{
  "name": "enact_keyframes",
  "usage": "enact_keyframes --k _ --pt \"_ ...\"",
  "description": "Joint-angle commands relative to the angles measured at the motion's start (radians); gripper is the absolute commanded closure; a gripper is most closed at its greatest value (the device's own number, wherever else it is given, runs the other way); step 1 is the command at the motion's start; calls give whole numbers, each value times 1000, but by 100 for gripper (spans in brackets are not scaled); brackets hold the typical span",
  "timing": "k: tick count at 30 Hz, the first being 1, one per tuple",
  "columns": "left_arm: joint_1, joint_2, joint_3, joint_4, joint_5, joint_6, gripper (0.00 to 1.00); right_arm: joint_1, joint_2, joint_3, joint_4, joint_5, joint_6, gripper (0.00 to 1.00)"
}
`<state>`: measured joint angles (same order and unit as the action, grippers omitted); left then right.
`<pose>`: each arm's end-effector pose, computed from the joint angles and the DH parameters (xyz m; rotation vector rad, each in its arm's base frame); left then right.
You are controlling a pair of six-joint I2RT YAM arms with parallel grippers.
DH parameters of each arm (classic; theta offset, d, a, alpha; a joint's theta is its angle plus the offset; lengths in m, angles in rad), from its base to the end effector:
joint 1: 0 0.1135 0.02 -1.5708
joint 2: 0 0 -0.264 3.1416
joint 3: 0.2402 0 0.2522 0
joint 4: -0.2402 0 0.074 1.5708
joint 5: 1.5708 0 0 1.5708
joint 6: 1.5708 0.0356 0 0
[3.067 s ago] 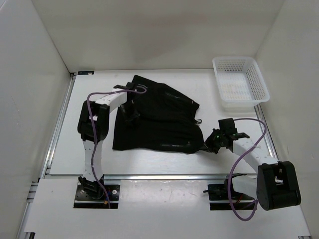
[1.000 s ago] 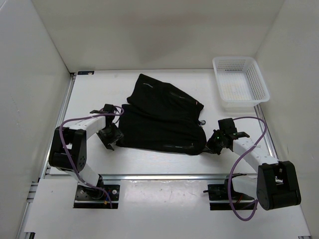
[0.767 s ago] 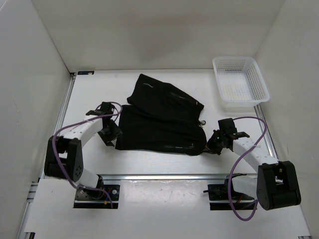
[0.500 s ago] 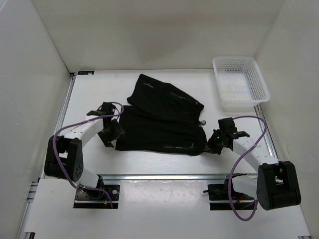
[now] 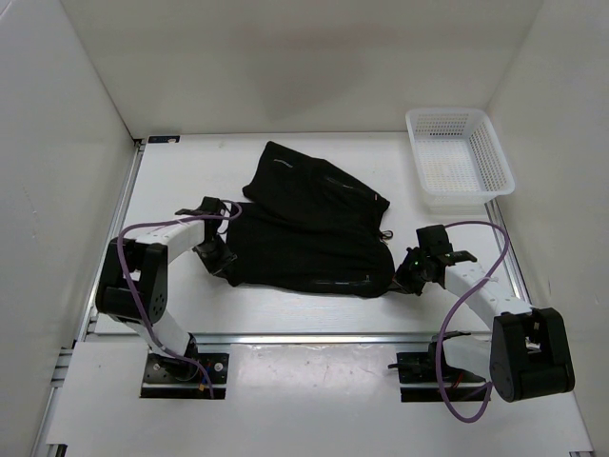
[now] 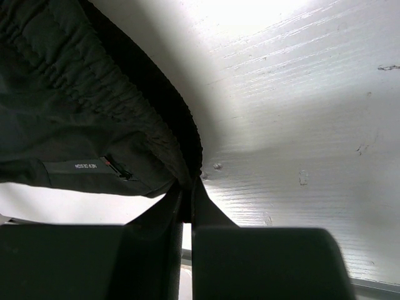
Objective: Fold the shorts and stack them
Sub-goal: Fold the shorts
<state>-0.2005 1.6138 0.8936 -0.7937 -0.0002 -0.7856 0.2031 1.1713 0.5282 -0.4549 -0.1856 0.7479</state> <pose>0.2560 -0.0520 0.1514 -0.8914 2.9598 -0.0414 0.1935 0.0466 0.1608 0.6821 2.6713 0.5320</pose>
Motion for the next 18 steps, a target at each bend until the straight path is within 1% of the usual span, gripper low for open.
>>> enact_keyframes --k 1,3,4,7,10,11,13,14,15,18 --pt "-10 9 31 63 15 19 90 -4 -9 26 -22 9 -24 100" --pt "-10 -26 31 63 25 8 90 -4 -9 26 -45 9 -33 100" --pt "-10 -50 31 36 25 -3 90 -4 -30 36 -54 9 -33 100" --pt "-10 -197 31 1 25 -23 90 -4 -103 36 -105 -2 -55 100" --pt "-10 -302 13 -71 16 -50 90 -4 -186 36 -201 -2 -119 100" --pt "-10 -374 13 -116 16 -50 90 -4 -220 36 -229 -2 -151 100" --pt "-10 -440 2 -162 6 -79 90 -4 -255 36 -303 -2 -176 100" --pt "-10 -503 -7 -183 -3 -80 90 -4 -284 36 -321 -14 -185 100" --pt "-10 -534 -16 -226 -3 -93 90 -4 -298 36 -344 -35 -185 100" --pt "-10 -633 -25 -275 -3 -115 90 -4 -340 24 -383 -72 -170 100"
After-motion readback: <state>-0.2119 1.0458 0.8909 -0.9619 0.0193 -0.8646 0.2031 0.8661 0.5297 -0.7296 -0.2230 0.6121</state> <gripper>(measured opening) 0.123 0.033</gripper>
